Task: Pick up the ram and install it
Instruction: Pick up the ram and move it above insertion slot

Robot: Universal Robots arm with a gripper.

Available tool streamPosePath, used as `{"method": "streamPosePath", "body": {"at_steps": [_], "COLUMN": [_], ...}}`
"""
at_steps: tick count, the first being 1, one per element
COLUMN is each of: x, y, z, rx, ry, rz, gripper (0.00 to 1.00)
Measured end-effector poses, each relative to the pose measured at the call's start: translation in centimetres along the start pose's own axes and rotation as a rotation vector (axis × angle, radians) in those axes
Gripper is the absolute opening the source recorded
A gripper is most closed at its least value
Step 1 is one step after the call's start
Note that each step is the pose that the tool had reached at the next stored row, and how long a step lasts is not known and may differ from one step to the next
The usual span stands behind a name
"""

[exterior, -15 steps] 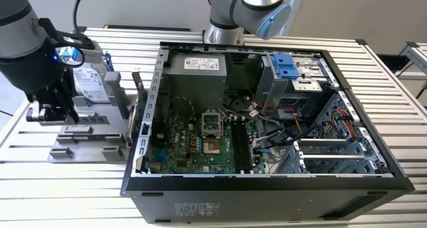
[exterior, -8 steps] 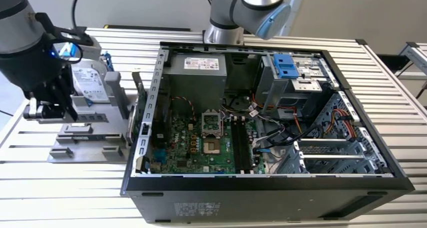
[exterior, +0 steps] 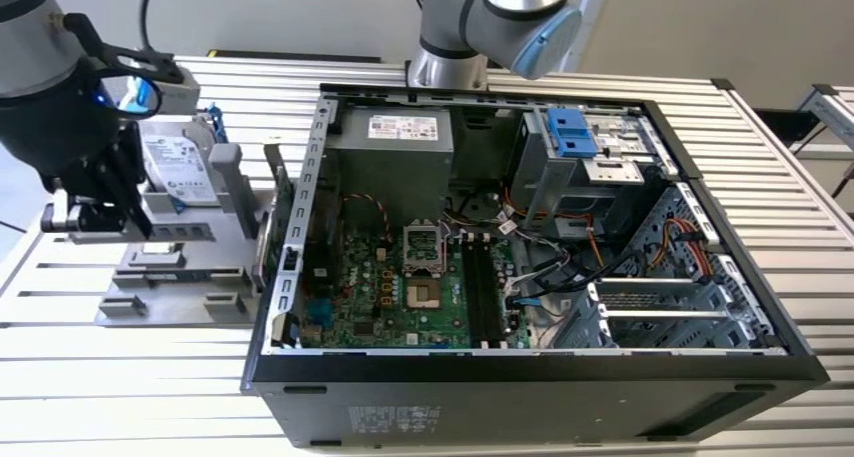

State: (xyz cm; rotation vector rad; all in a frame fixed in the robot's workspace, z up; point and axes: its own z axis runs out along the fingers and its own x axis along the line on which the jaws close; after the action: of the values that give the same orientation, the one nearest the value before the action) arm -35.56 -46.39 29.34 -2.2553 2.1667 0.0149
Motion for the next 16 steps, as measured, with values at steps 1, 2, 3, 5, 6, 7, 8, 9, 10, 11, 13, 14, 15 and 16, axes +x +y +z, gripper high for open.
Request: {"method": "streamPosePath", "body": {"at_steps": [1,2,3,5,6,7,8,9,10,11,13,14,15,16], "x": [0.00,0.00,0.00,-0.01,-0.01,-0.01,-0.01,-0.01,-0.01,-0.02,-0.02,-0.02,-0.02,-0.02], "y": [0.00,0.00,0.00,0.00,0.00,0.00,0.00,0.00,0.00,0.00,0.00,0.00,0.00,0.00], "z": [-0.10,-0.19,-0.29,-0.48,-0.56,-0.65,-0.73,-0.81,-0.88,-0.95,-1.06,-1.13,-1.19,-1.26], "rx": [0.0000,0.0000,0.0001,0.0000,0.0000,0.0001,0.0000,0.0000,0.0000,0.0000,0.0000,0.0000,-0.0001,0.0000], "ry": [0.0000,0.0000,0.0000,0.0000,0.0000,0.0000,0.0000,0.0000,0.0000,0.0000,0.0000,0.0000,0.0000,0.0000], "rz": [0.000,0.000,0.000,0.000,0.000,0.000,0.000,0.000,0.000,0.000,0.000,0.000,0.000,0.000], "gripper": [0.00,0.00,0.00,0.00,0.00,0.00,0.00,0.00,0.00,0.00,0.00,0.00,0.00,0.00]}}
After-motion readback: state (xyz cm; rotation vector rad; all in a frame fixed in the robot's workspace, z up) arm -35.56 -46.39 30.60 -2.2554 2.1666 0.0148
